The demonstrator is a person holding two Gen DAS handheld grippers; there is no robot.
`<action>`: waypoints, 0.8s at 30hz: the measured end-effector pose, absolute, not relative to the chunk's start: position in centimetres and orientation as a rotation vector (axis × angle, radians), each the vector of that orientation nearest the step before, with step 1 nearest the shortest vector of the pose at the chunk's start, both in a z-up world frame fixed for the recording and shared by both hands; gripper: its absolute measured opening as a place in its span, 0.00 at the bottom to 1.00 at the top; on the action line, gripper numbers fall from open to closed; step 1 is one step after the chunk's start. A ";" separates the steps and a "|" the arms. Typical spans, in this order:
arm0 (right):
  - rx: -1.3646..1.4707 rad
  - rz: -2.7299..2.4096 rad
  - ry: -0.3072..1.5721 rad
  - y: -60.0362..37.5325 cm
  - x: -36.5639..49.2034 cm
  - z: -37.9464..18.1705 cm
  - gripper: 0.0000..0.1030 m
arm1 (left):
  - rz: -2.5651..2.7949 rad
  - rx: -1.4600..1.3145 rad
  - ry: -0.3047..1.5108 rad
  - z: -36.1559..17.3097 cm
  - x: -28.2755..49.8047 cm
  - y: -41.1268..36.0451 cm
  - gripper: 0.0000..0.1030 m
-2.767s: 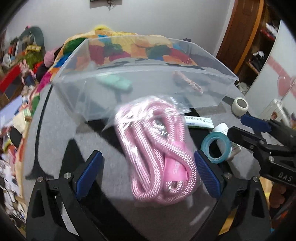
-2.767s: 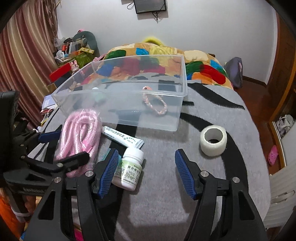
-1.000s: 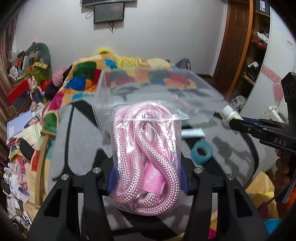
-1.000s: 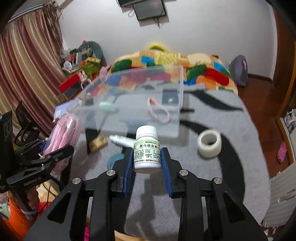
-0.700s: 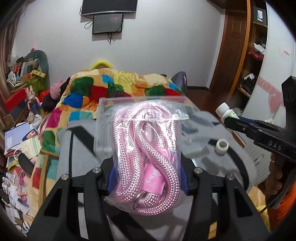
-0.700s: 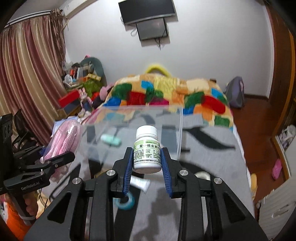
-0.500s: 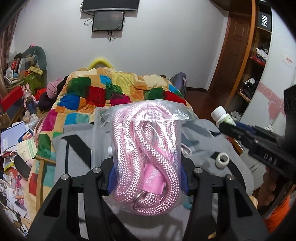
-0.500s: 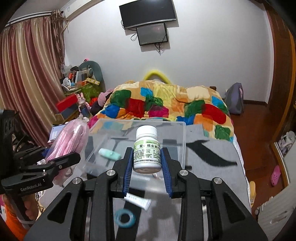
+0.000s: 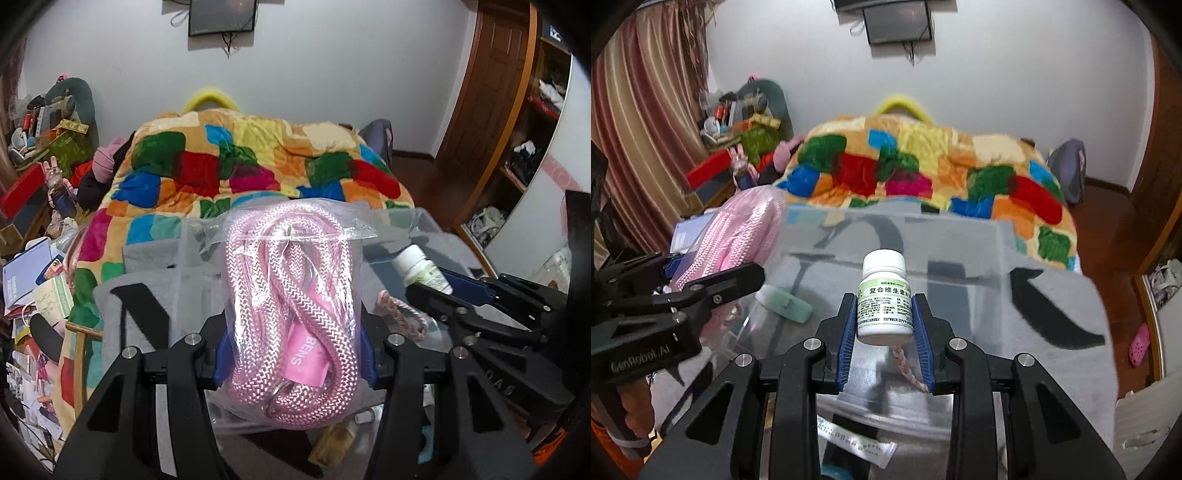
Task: Organize objects
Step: 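Drop rope bag into box with left tool while right tool drops pill bottle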
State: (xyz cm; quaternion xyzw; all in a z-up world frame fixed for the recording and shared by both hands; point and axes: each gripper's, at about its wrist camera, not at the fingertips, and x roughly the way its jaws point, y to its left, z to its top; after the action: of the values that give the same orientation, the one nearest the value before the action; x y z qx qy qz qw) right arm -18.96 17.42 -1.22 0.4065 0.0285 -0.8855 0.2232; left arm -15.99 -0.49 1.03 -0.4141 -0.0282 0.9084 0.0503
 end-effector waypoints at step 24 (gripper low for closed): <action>1.014 -2.467 0.133 20.0 -15.0 2.0 0.57 | 2.840 -1.124 0.018 3.9 -12.3 0.4 0.85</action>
State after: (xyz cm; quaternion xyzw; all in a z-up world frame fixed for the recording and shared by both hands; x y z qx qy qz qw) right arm -14.98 20.04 2.02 0.3692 0.0484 -0.8983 0.2331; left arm -12.32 0.39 3.95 -0.3676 0.0059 0.9289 0.0438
